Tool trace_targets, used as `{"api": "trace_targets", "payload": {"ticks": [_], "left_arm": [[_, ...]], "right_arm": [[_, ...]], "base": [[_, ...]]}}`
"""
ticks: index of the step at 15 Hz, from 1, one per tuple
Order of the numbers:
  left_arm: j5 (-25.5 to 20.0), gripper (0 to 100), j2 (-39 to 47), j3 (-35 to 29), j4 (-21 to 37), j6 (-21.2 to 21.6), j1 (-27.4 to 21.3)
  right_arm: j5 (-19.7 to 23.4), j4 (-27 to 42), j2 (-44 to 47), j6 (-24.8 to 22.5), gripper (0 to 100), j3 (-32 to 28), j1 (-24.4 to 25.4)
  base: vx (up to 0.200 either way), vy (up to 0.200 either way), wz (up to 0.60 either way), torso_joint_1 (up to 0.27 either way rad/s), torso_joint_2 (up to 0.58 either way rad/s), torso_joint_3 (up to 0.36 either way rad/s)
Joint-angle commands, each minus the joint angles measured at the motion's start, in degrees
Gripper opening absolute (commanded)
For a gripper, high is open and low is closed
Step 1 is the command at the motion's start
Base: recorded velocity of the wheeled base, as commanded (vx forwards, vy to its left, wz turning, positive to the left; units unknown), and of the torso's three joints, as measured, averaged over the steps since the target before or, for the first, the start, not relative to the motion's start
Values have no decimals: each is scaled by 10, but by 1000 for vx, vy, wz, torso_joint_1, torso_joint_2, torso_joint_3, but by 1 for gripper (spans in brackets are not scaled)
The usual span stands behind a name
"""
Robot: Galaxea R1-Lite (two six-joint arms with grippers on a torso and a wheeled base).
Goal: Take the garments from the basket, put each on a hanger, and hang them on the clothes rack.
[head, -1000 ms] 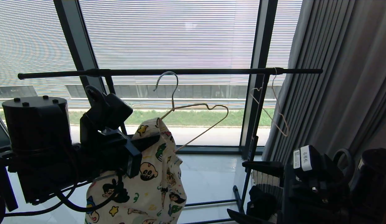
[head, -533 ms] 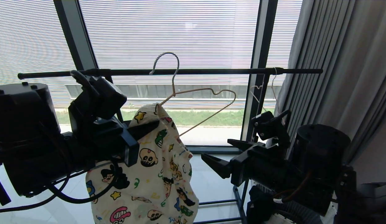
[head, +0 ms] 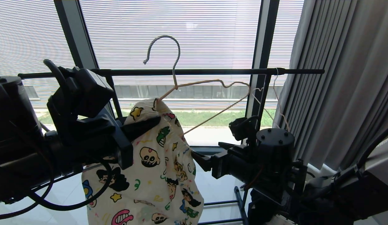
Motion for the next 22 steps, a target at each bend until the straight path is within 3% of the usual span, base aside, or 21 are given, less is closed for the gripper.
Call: {"api": "trace_targets", "payload": {"ticks": [1,7,15,22], "left_arm": [[0,0,-7,1,0,0,-8],[0,0,-5,0,0,1,-25],[1,0,-1,-3,0,14,-19],[-10,0,-12,4,0,31,-53]], "right_arm": [[1,-1,9,1,100,-16,-15],[1,-1,22,-2,100,-37,-13],[-24,0,22,-6,100,23,11],[-24,4,22,-7,100,61,19]], "base": [[0,0,0,0,0,0],[0,0,0,0,0,0],[0,0,0,0,0,0],[0,0,0,0,0,0]]}}
